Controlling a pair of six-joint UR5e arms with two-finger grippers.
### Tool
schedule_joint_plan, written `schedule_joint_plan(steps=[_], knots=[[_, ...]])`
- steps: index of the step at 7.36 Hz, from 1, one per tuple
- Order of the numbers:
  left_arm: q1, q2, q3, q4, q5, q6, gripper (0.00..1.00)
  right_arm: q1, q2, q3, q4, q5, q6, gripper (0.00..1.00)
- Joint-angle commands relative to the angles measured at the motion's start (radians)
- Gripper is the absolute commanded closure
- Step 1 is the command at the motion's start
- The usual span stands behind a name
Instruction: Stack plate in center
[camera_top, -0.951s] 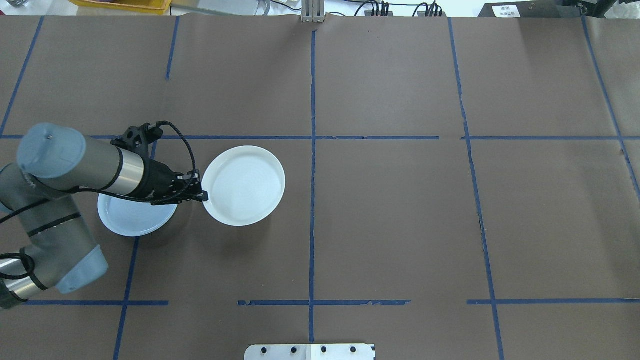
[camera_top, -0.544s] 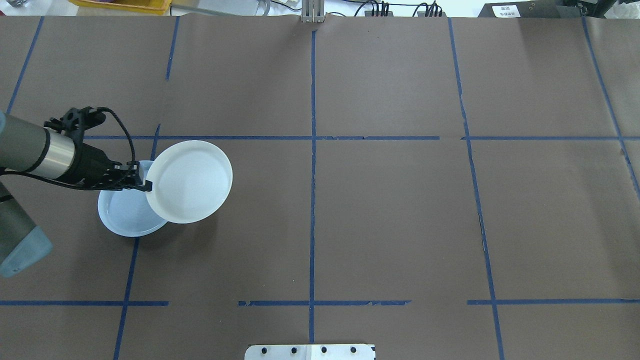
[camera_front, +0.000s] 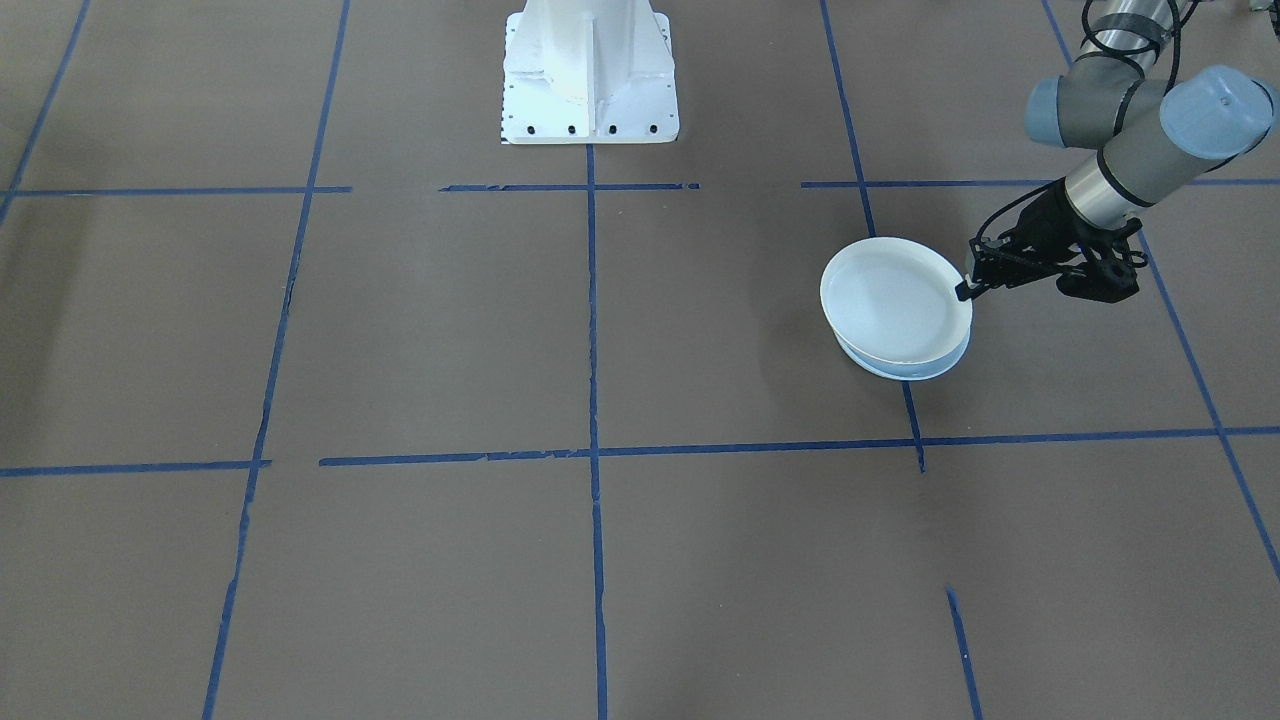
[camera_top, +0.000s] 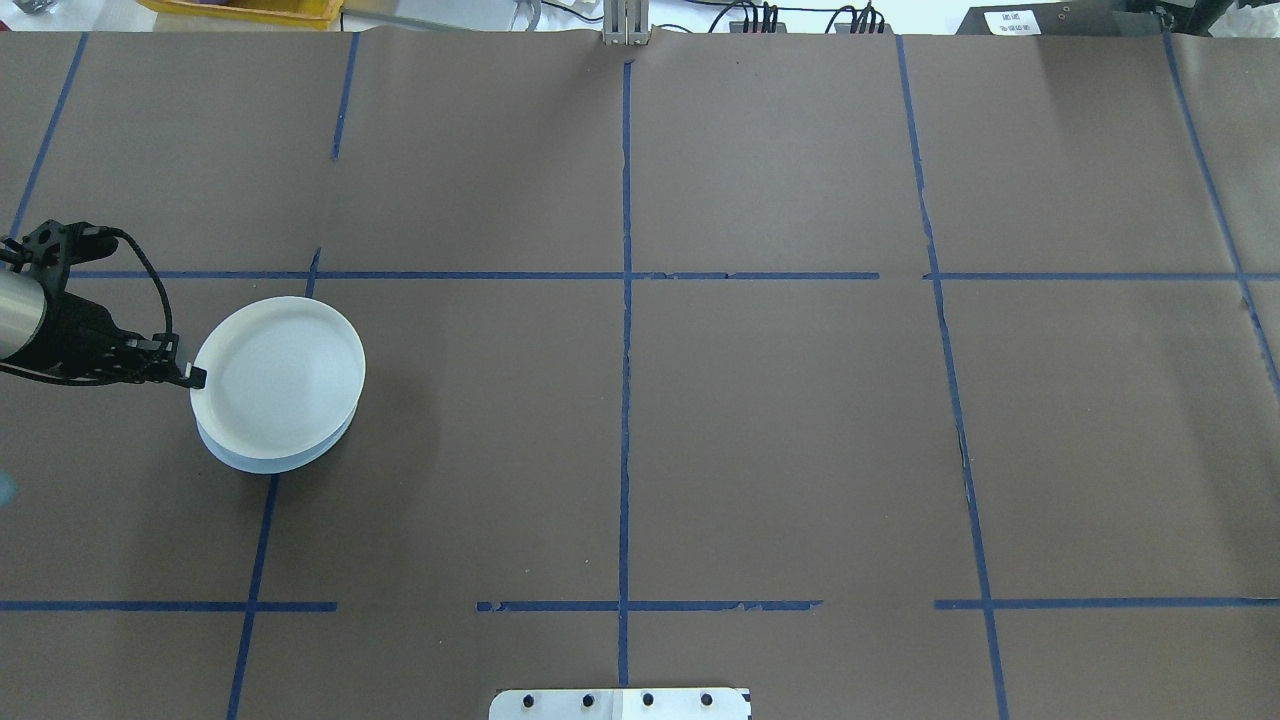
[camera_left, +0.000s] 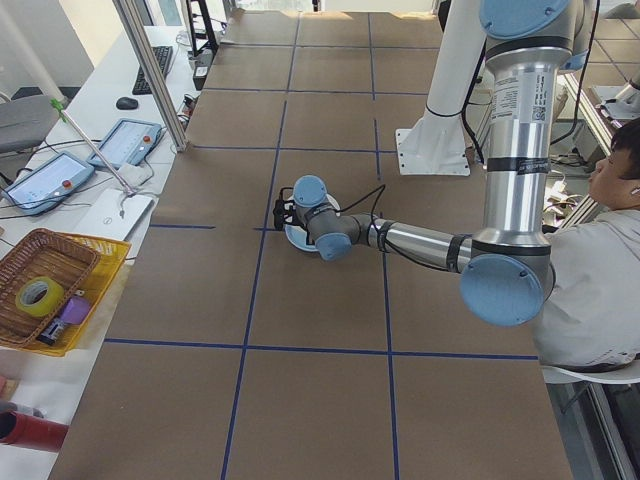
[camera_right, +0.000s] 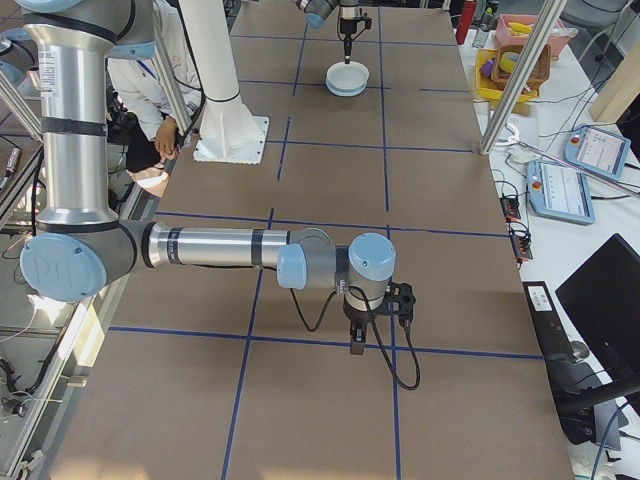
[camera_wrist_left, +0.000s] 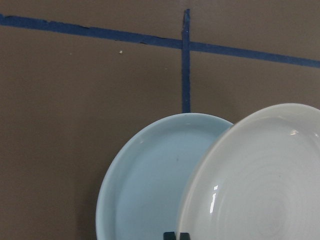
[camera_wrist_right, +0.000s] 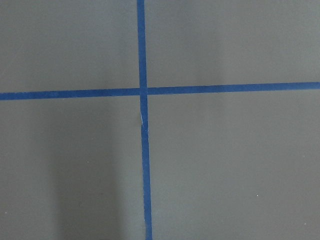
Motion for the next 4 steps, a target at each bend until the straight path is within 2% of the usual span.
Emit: schedule_joint_plan(steps=[1,2,3,4], knots=[[-0.001,0.002,0.06,-0.048,-0.001,0.011,0.31,0.0,0.0,0.0,0.0,0.0,0.0,0.0],[-0.001,0.007,0.083,-0.126,-0.001,-0.006,0.0,0.0,0.0,0.0,0.0,0.001,0.0,0.0],[-0.001,0.022,0.079,-0.139,-0.004,-0.006,0.0,0.0,0.0,0.0,0.0,0.001,-0.001,0.0],[-0.018,0.03,0.073,-0.139,-0.061,-0.004,0.0,0.0,0.0,0.0,0.0,0.001,0.0,0.0]])
